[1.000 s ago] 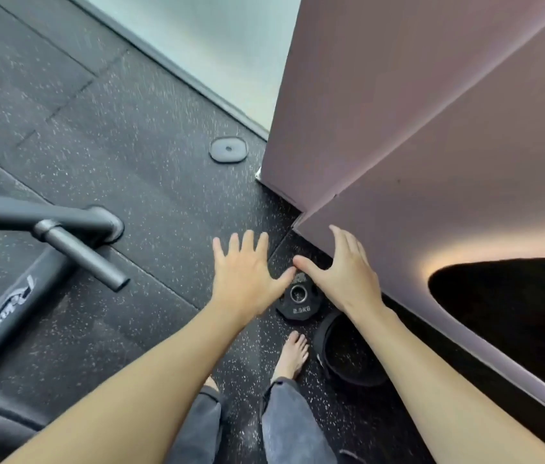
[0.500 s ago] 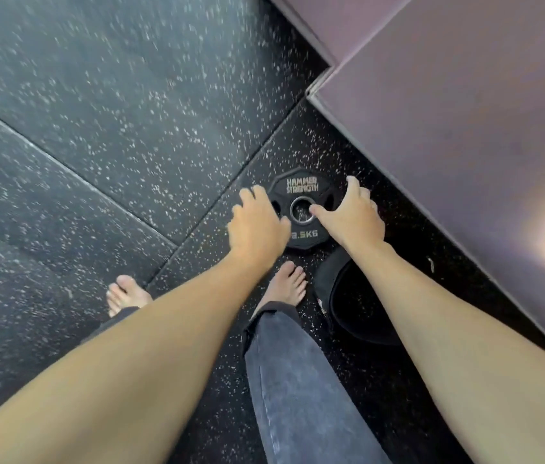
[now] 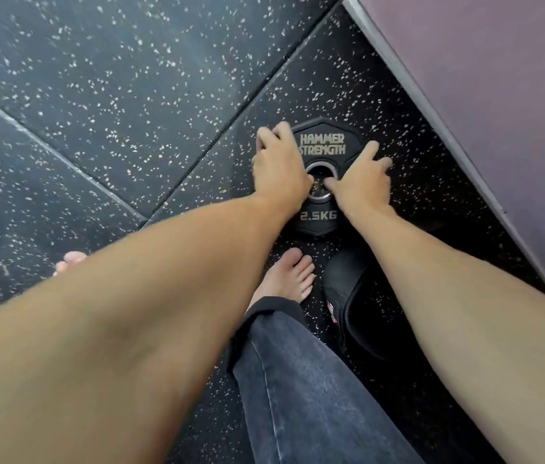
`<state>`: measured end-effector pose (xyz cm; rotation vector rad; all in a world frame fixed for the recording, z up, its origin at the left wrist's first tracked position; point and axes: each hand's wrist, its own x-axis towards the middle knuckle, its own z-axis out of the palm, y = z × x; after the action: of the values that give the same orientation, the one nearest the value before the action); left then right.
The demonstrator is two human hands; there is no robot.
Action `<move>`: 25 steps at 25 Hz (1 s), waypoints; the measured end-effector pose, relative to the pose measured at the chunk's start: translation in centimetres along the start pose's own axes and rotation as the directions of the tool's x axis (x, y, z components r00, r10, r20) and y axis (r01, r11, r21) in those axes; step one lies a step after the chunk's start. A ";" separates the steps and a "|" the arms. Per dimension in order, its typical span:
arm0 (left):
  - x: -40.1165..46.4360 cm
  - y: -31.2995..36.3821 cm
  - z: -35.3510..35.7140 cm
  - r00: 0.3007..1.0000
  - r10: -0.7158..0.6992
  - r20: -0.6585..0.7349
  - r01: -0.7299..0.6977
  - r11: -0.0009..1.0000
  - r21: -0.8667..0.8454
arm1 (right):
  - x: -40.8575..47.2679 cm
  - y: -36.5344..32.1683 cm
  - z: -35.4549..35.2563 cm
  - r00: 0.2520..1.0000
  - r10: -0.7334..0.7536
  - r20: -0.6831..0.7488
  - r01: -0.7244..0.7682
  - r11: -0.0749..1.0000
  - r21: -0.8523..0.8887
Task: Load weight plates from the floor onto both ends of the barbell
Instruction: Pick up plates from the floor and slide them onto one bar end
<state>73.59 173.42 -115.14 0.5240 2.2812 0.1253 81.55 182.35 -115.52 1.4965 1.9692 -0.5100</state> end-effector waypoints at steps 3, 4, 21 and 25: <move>-0.2 -0.6 -1.4 0.999 -0.034 0.017 0.035 0.997 -0.073 | -1.3 -0.9 -1.3 1.000 -0.024 -0.011 0.024 1.000 -0.016; -0.6 -1.1 -2.3 0.999 -0.046 0.014 0.047 0.996 -0.082 | -2.2 -1.4 -1.9 0.999 -0.047 -0.018 0.047 0.999 -0.026; -34.1 -2.3 -63.3 0.772 -0.191 -0.606 0.008 0.957 -0.291 | -45.5 -22.9 -48.7 0.718 -0.554 -0.421 0.685 0.671 0.286; -46.0 -3.3 -75.3 0.611 -0.218 -0.761 -0.059 0.946 -0.318 | -57.3 -26.6 -57.4 0.564 -0.617 -0.549 0.824 0.464 0.324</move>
<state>46.72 157.04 -32.65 0.1872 3.0603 0.8182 52.90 169.37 -36.12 0.9366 2.9553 -1.3777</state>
